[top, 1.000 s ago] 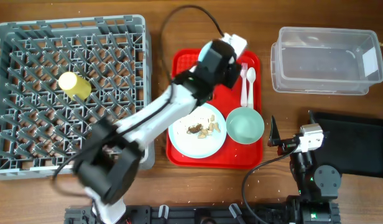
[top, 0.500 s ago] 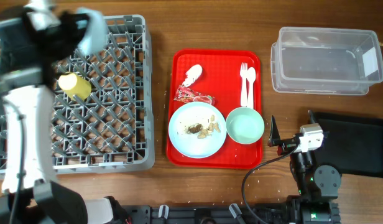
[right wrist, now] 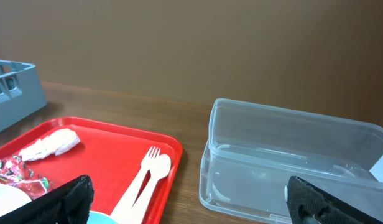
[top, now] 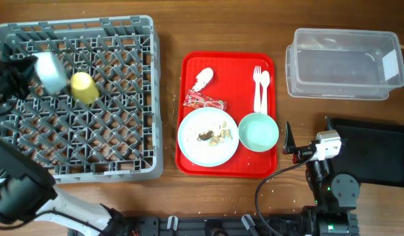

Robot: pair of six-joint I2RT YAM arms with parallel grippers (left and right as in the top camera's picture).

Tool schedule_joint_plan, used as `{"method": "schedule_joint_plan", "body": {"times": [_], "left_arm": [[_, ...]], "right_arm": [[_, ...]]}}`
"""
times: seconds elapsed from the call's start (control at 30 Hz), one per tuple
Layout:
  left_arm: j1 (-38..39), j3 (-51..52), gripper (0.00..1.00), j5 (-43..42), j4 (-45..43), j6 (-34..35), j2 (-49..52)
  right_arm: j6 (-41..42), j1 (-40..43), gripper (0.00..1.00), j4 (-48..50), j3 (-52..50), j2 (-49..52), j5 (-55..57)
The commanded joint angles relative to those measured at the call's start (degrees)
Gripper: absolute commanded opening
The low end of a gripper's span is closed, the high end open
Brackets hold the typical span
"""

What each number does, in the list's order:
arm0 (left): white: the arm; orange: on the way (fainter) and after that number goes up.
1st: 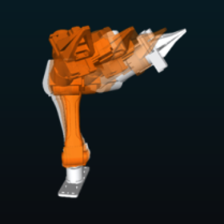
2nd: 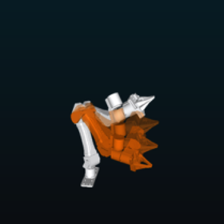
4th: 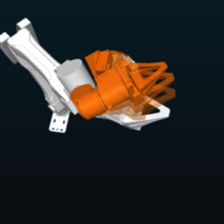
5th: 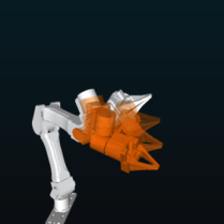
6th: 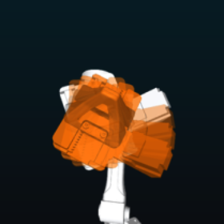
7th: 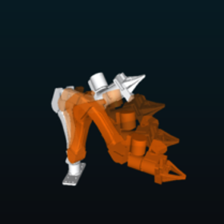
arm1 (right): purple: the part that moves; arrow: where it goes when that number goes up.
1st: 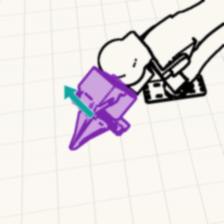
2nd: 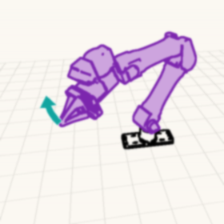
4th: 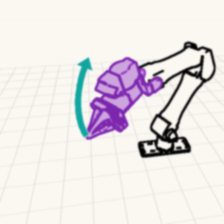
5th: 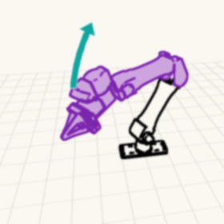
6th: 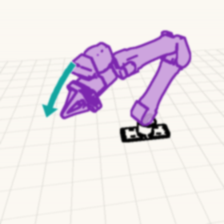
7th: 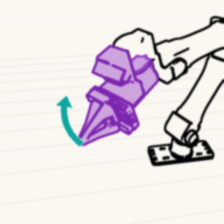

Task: Sort waste into correct bins and load items into the dishwasher rack
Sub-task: 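Carry the light-blue bowl to the rack and set it down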

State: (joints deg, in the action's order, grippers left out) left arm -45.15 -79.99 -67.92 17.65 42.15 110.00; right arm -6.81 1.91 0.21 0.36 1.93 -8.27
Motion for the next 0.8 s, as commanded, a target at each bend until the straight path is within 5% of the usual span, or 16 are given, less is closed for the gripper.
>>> {"method": "schedule_joint_plan", "body": {"times": [0.0,0.23,0.27,0.33,0.37,0.47,0.63,0.77], "left_arm": [[-2.21,0.24,0.04,-2.51,-0.39,0.57,3.37],[-6.82,0.24,0.04,-2.54,0.22,0.76,3.41],[-7.72,0.26,0.16,-2.54,0.22,0.76,3.41],[-9.03,0.26,0.65,-2.56,0.22,0.76,3.41],[-9.64,0.24,0.79,-3.28,0.44,0.76,3.41],[-11.13,0.24,1.00,-5.79,1.16,2.34,3.37],[-14.43,0.24,1.00,-3.39,6.27,3.21,0.81],[-17.00,0.24,1.00,18.95,19.69,-1.84,-7.67]], "right_arm": [[-0.63,-0.24,1.00,0.22,-0.04,-0.22,0.74],[-0.63,-0.24,1.00,0.20,-0.04,-0.20,0.74],[-0.63,-0.24,1.00,0.22,-0.04,-0.22,0.74],[-0.61,-0.24,1.00,0.22,-0.04,-0.20,0.74],[-0.63,-0.24,1.00,0.22,-0.04,-0.22,0.74],[-0.63,-0.24,1.00,0.22,-0.04,-0.22,0.74],[-0.63,-0.24,1.00,0.22,-0.04,-0.22,0.74],[-0.63,-0.24,1.00,0.22,-0.04,-0.22,0.74]]}}
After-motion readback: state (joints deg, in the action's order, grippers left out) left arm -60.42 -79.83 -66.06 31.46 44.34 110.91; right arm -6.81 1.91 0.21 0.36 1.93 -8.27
